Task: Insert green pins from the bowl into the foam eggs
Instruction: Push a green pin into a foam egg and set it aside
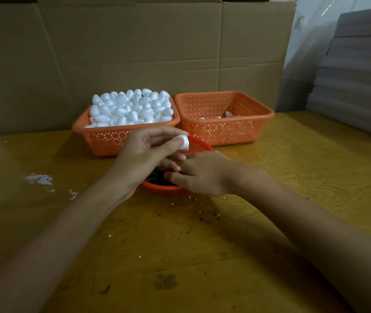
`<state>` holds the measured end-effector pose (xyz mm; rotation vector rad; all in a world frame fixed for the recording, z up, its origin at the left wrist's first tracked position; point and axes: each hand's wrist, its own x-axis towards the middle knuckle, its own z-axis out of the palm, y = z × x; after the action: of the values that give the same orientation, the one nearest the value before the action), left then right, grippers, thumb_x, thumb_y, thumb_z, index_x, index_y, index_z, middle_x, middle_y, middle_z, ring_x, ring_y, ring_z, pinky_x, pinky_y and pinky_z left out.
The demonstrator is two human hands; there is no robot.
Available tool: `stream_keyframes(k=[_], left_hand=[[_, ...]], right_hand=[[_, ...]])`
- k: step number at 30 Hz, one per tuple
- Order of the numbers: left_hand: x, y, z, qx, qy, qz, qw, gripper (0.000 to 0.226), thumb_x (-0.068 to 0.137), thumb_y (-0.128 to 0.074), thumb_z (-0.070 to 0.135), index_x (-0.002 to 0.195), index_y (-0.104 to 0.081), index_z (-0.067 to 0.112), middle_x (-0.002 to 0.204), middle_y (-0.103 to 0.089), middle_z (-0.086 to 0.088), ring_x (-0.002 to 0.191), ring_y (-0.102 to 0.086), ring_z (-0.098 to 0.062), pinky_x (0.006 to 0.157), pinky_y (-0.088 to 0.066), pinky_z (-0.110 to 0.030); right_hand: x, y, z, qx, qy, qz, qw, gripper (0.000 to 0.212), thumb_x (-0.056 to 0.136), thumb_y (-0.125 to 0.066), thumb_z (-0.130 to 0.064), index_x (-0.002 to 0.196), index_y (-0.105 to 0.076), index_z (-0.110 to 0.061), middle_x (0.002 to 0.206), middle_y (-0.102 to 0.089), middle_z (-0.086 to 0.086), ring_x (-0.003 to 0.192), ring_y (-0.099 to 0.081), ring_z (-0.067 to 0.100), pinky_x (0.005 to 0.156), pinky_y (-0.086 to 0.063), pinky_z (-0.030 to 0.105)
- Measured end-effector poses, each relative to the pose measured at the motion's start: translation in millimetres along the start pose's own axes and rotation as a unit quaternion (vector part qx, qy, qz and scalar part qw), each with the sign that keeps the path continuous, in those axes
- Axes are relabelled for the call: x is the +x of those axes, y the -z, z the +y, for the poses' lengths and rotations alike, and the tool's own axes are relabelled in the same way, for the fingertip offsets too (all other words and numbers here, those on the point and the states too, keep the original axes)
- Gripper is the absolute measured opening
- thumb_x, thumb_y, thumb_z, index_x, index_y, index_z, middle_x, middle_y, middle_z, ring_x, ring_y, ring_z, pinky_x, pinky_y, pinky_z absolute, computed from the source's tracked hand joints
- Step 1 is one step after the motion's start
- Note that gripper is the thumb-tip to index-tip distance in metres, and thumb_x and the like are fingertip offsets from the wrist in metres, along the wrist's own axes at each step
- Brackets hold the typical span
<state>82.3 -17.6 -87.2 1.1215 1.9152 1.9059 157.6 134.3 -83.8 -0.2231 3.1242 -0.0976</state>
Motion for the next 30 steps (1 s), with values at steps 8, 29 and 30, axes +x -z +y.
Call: stream_keyframes(k=[8, 29, 30], left_hand=[[3, 8, -1, -0.076, 0.033, -0.030, 0.996, 0.031, 0.096, -0.067, 0.018, 0.125, -0.071, 0.009, 0.111, -0.072, -0.021, 0.093, -0.075, -0.026, 0.072, -0.062, -0.029], [3, 13, 1, -0.278, 0.041, 0.057, 0.958, 0.025, 0.078, -0.075, -0.001, 0.098, -0.082, 0.012, 0.107, -0.079, -0.014, 0.105, -0.077, -0.027, 0.085, -0.061, -0.025], [4, 14, 1, -0.295, 0.043, 0.062, 0.952, 0.025, 0.078, -0.074, -0.001, 0.098, -0.081, 0.012, 0.107, -0.079, -0.013, 0.105, -0.077, -0.026, 0.084, -0.061, -0.024]], right_hand=[[0, 0, 0, -0.011, -0.002, 0.007, 1.000, 0.039, 0.110, -0.030, -0.049, 0.100, -0.060, -0.025, 0.080, -0.039, -0.011, 0.084, -0.044, 0.014, 0.073, -0.032, 0.035], [3, -1, 3, -0.023, 0.023, 0.014, 0.999, 0.048, 0.108, -0.026, -0.056, 0.141, -0.054, -0.034, 0.136, -0.060, -0.002, 0.121, -0.060, 0.025, 0.091, -0.050, 0.042], [3, -1, 3, -0.022, 0.024, 0.015, 0.999, 0.049, 0.108, -0.026, -0.056, 0.142, -0.053, -0.034, 0.137, -0.060, -0.002, 0.122, -0.060, 0.025, 0.092, -0.050, 0.042]])
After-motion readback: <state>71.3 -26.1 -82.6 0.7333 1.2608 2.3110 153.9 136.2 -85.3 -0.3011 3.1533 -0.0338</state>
